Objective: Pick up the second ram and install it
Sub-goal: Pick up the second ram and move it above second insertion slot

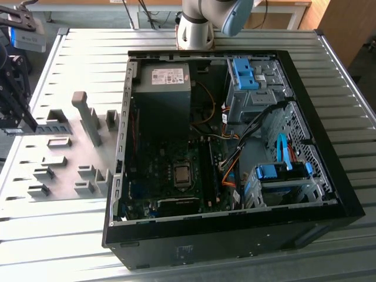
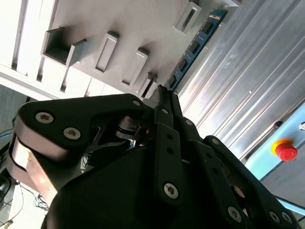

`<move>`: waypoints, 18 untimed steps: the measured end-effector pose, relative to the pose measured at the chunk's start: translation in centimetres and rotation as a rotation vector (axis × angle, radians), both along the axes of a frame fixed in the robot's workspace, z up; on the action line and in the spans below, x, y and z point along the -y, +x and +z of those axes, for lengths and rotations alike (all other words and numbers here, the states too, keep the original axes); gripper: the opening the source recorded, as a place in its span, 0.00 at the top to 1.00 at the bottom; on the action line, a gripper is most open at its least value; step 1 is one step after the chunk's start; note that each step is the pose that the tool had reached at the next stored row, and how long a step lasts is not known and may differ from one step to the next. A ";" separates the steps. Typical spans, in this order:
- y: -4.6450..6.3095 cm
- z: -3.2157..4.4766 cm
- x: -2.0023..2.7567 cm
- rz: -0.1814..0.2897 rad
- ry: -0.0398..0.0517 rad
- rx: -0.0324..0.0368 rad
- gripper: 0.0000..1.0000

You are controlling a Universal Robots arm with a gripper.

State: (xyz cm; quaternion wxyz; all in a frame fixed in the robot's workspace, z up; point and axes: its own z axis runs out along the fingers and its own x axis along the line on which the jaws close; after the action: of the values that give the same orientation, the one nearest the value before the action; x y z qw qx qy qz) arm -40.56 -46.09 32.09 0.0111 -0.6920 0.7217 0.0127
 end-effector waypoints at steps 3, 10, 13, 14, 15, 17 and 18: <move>0.0 0.11 0.00 0.000 0.0001 0.0001 0.87; 0.0 0.64 0.00 0.000 0.0005 0.0001 0.87; 0.0 0.90 0.00 0.000 0.0008 0.0002 0.87; 0.0 0.95 0.00 0.000 0.0011 0.0002 0.87; 0.0 0.99 0.00 0.000 0.0011 0.0002 0.87; 0.0 1.00 0.00 0.000 0.0011 0.0001 0.87; 0.0 1.00 0.00 0.000 0.0011 0.0001 0.87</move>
State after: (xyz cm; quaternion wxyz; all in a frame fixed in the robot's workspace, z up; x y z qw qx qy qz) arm -40.56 -46.09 33.10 0.0115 -0.6920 0.7217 0.0130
